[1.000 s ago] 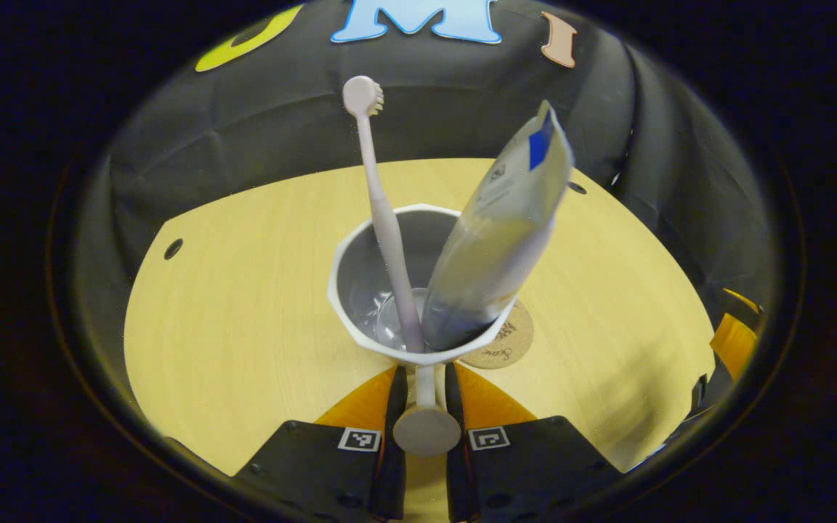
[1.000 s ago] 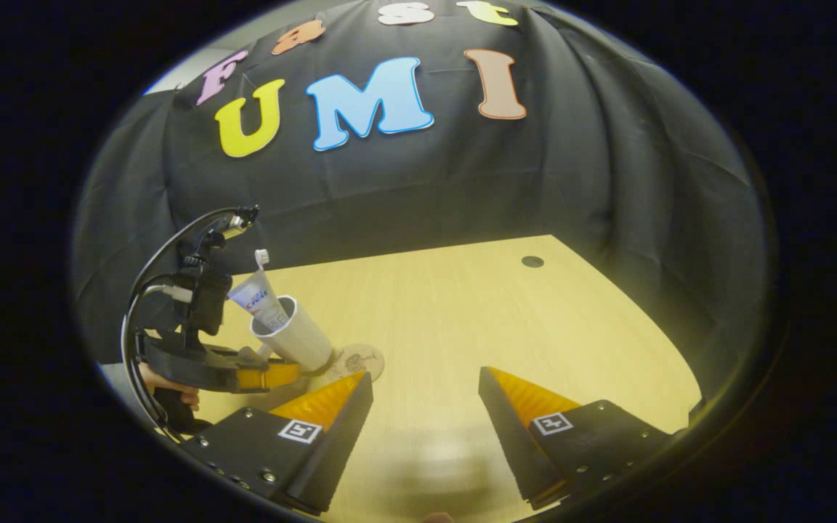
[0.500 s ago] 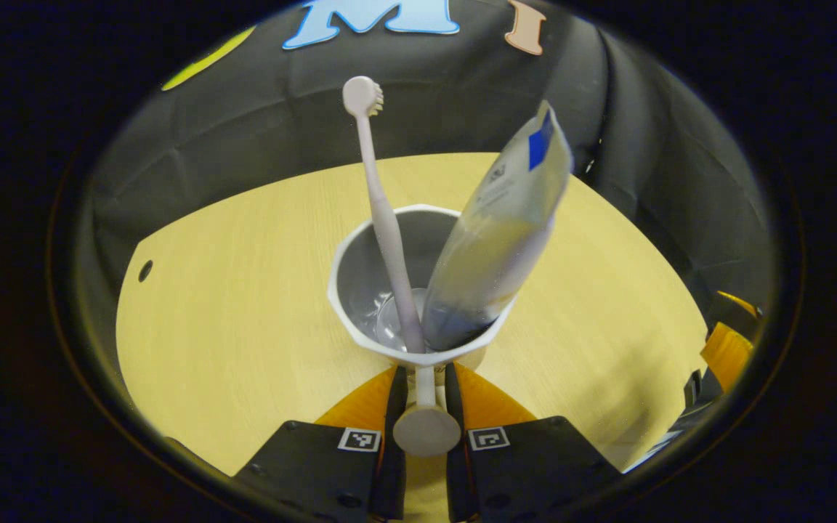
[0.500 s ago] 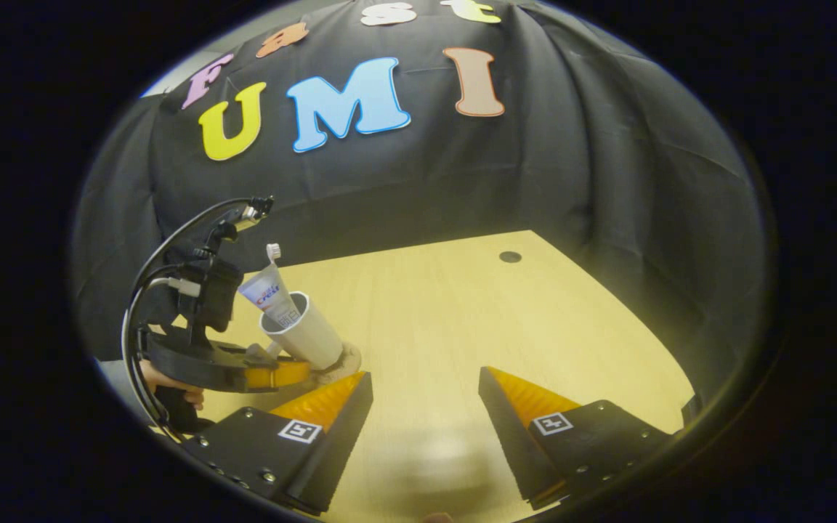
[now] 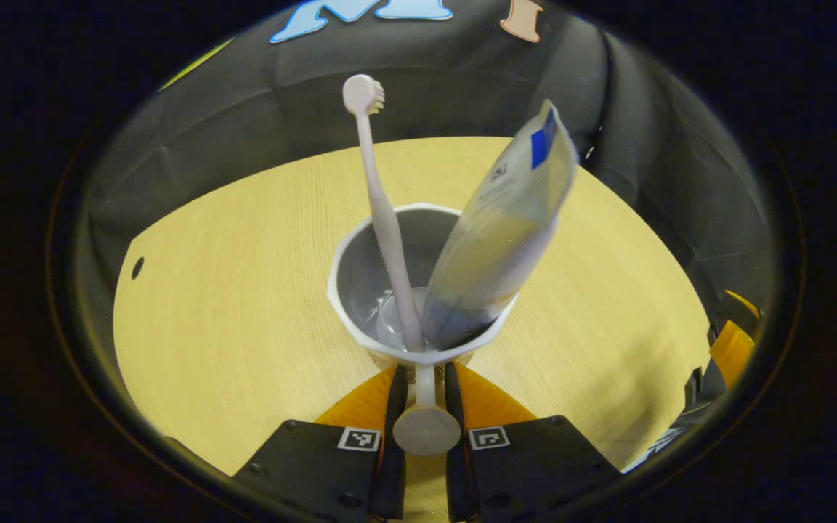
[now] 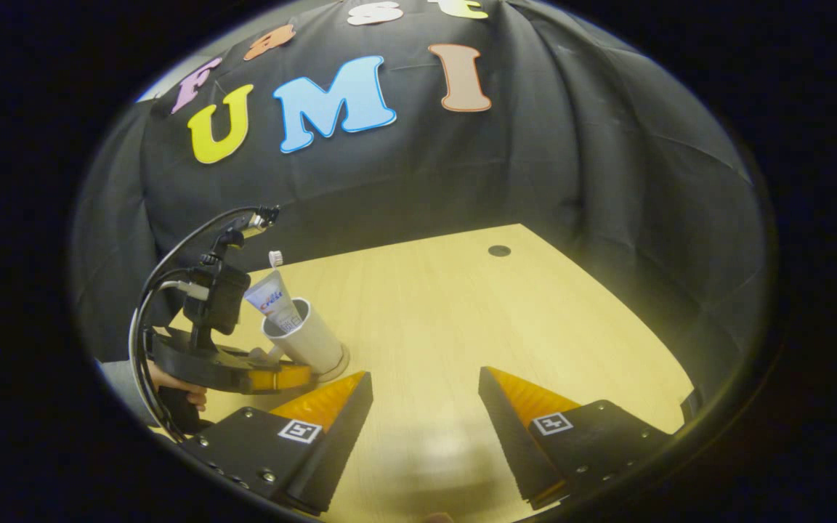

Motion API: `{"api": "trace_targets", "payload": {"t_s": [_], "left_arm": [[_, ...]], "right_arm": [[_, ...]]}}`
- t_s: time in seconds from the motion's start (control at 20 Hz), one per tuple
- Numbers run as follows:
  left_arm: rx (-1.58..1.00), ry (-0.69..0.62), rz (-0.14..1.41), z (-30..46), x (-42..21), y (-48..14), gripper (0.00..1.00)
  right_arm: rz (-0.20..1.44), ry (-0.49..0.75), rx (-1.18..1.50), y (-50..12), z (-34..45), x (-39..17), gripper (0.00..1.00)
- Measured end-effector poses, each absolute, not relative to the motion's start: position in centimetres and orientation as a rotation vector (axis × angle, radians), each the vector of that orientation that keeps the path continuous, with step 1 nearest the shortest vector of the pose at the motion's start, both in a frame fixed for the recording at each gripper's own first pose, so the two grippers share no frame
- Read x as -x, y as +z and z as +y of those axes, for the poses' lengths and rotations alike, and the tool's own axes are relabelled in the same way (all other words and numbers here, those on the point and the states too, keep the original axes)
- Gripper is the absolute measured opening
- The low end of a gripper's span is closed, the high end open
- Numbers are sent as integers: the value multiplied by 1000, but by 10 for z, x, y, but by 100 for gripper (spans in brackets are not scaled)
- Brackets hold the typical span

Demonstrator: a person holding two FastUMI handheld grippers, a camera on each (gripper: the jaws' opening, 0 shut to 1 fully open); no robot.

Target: Put the toothbrush and toothpaste on the desktop into the cup, then pick up the cup and place it on the coaster on the desktop.

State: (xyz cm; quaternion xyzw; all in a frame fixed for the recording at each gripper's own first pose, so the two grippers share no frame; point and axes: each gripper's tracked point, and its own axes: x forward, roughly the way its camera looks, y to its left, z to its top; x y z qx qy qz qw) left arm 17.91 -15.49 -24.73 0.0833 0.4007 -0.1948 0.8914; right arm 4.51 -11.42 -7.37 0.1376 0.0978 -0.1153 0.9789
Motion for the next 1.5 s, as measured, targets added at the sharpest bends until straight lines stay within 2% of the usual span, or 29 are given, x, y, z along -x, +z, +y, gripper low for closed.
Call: {"api": "trace_targets", "payload": {"t_s": [0.3,0.35,0.45,0.5,0.55,0.6,0.75,0.8,0.85,1.05,1.1,1.2,1.25,1.3,1.35,1.5], "left_arm": [[-235,-399,848,-155,-178,-247,30],[-236,-397,851,-156,-178,-248,36],[-238,-391,855,-157,-178,-249,36],[-241,-390,855,-160,-178,-251,32],[-243,-389,857,-162,-178,-253,38],[-243,-386,856,-163,-177,-254,33],[-232,-375,856,-159,-176,-252,35],[-226,-374,853,-156,-177,-250,41],[-217,-375,848,-157,-177,-248,41],[-182,-386,797,-162,-172,-237,72],[-170,-388,778,-163,-171,-232,70],[-139,-384,732,-164,-163,-219,83],[-117,-377,703,-162,-161,-209,77],[-88,-367,672,-160,-156,-200,92],[-60,-353,640,-158,-152,-191,96],[11,-295,525,-140,-140,-159,89]], "right_arm": [[203,-221,-283,-74,-112,-48,90],[204,-218,-281,-73,-111,-48,90],[205,-213,-277,-72,-110,-48,89],[206,-211,-275,-72,-109,-47,90],[207,-209,-274,-73,-108,-47,90],[210,-206,-276,-72,-107,-47,90],[203,-202,-285,-68,-105,-45,89],[198,-201,-284,-65,-104,-45,89],[194,-198,-280,-63,-103,-44,89],[183,-181,-246,-56,-99,-44,89],[180,-175,-237,-54,-98,-44,89],[170,-156,-220,-48,-94,-45,89],[164,-145,-213,-45,-92,-46,89],[156,-130,-207,-41,-88,-48,90],[146,-113,-201,-37,-84,-49,90],[118,-63,-177,-24,-73,-54,89]]}}
